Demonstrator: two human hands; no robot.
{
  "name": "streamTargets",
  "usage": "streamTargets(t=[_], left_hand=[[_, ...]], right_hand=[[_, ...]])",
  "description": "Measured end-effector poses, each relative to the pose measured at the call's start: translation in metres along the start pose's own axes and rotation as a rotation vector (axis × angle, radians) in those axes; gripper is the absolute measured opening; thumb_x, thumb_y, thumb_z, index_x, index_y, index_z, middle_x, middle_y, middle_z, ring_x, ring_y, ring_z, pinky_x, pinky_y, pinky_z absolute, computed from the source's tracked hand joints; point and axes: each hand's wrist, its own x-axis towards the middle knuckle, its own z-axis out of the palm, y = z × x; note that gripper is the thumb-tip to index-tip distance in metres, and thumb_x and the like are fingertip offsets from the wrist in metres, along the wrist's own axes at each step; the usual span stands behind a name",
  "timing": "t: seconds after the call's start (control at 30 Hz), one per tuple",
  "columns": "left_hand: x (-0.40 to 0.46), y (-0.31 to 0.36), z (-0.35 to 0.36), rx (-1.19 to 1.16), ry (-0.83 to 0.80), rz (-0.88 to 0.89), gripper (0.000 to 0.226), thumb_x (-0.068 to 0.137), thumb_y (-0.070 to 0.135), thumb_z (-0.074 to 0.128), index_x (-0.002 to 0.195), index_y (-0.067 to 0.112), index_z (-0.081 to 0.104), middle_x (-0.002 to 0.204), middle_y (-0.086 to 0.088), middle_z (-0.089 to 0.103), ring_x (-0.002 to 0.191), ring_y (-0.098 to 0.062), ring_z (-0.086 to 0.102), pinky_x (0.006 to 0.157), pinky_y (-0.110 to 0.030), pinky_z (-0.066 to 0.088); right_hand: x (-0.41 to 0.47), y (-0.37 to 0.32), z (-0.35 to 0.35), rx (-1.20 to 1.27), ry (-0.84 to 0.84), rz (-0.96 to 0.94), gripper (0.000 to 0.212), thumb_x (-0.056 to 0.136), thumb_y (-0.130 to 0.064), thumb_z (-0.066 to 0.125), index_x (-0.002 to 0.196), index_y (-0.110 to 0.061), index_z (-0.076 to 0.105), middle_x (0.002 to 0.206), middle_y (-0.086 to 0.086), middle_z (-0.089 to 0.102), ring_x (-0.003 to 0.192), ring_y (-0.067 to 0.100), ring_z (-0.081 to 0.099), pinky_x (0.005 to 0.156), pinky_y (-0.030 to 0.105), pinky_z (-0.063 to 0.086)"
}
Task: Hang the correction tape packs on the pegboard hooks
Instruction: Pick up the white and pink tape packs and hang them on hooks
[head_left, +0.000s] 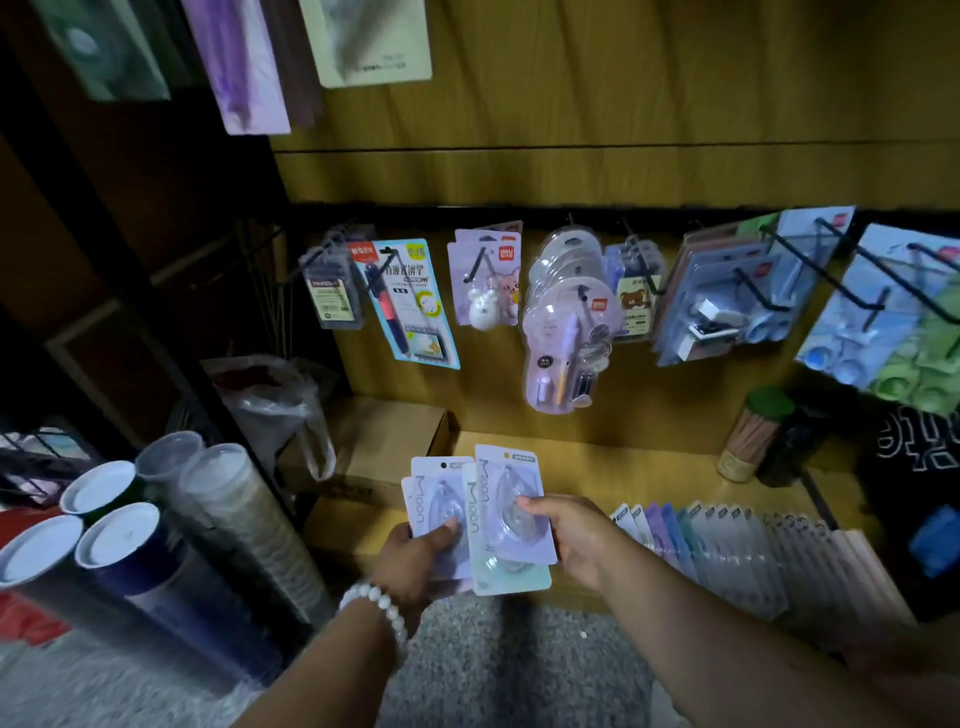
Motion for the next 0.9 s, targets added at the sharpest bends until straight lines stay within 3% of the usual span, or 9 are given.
streamTargets(t=[0.07,0.17,0.27,0.37,0.47,0.6,0.73,0.83,0.9], left_hand=[[-0.010,0.004,0.001,-0.050,-0.025,0.019,0.041,0.087,0.024,0.070,0.120,0.002,0.062,0.106,-0.020,0.072,0.075,-0.034,0.066,0.049,-0.028,0.050],[-0.023,0.011,0.003,-0.119,-0.058,0.046,0.036,0.090,0.028,0.065,0.119,0.007,0.063,0.110,-0.019,0.073,0.091,-0.038,0.069,0.071,-0.039,0.051],[-0.033,0.017,0.002,-0.155,-0.099,0.068,0.047,0.086,0.033,0.063,0.124,0.005,0.061,0.116,-0.020,0.070,0.106,-0.042,0.066,0.088,-0.052,0.054],[-0.043,0.024,0.005,-0.153,-0.100,0.111,0.051,0.088,0.041,0.057,0.127,0.008,0.061,0.119,-0.019,0.069,0.112,-0.044,0.063,0.089,-0.049,0.052],[-0.048,0.028,0.007,-0.172,-0.136,0.137,0.058,0.087,0.051,0.054,0.130,0.013,0.059,0.124,-0.020,0.067,0.113,-0.047,0.062,0.101,-0.066,0.041],[-0.054,0.035,0.009,-0.214,-0.175,0.109,0.051,0.101,0.047,0.032,0.126,0.012,0.060,0.114,-0.020,0.071,0.101,-0.047,0.067,0.088,-0.068,0.049],[-0.062,0.039,0.014,-0.320,-0.241,0.070,0.056,0.103,0.041,0.027,0.127,-0.004,0.050,0.096,-0.025,0.067,0.061,-0.037,0.066,0.050,-0.042,0.055],[-0.071,0.042,0.016,-0.278,-0.172,0.116,0.049,0.104,0.041,0.026,0.117,0.012,0.064,0.106,-0.020,0.074,0.083,-0.042,0.072,0.070,-0.060,0.058],[-0.077,0.048,0.017,-0.282,-0.173,0.129,0.051,0.102,0.048,0.025,0.116,0.019,0.065,0.107,-0.016,0.075,0.091,-0.041,0.072,0.079,-0.063,0.055]], right_hand=[[-0.010,-0.005,0.010,0.042,-0.051,-0.020,0.022,0.091,-0.008,0.057,0.109,0.000,0.067,0.103,0.017,0.071,0.084,0.027,0.068,0.082,0.041,0.055],[-0.024,-0.012,0.025,0.106,-0.106,-0.056,0.023,0.094,-0.010,0.053,0.112,-0.003,0.066,0.111,0.018,0.069,0.092,0.029,0.066,0.081,0.040,0.054],[-0.034,-0.019,0.037,0.136,-0.105,-0.097,0.028,0.093,-0.008,0.054,0.117,0.003,0.063,0.112,0.023,0.068,0.091,0.032,0.065,0.075,0.038,0.055],[-0.039,-0.022,0.048,0.154,-0.065,-0.144,0.032,0.090,-0.007,0.057,0.120,0.004,0.061,0.118,0.027,0.065,0.097,0.038,0.063,0.079,0.043,0.054],[-0.043,-0.024,0.055,0.210,-0.019,-0.176,0.032,0.091,-0.008,0.058,0.121,0.000,0.061,0.119,0.025,0.065,0.094,0.035,0.064,0.067,0.037,0.055],[-0.048,-0.029,0.062,0.251,0.046,-0.216,0.027,0.091,-0.007,0.058,0.118,-0.003,0.062,0.116,0.022,0.067,0.092,0.034,0.065,0.064,0.035,0.054],[-0.056,-0.034,0.073,0.246,0.082,-0.217,0.019,0.091,-0.009,0.060,0.109,-0.011,0.062,0.108,0.016,0.068,0.090,0.032,0.064,0.067,0.036,0.054],[-0.060,-0.037,0.079,0.239,0.088,-0.210,0.022,0.091,-0.011,0.062,0.112,-0.012,0.062,0.110,0.016,0.068,0.091,0.032,0.065,0.072,0.038,0.055],[-0.063,-0.039,0.081,0.250,0.070,-0.217,0.025,0.091,-0.010,0.061,0.115,-0.009,0.062,0.111,0.017,0.068,0.091,0.032,0.065,0.075,0.040,0.054]])
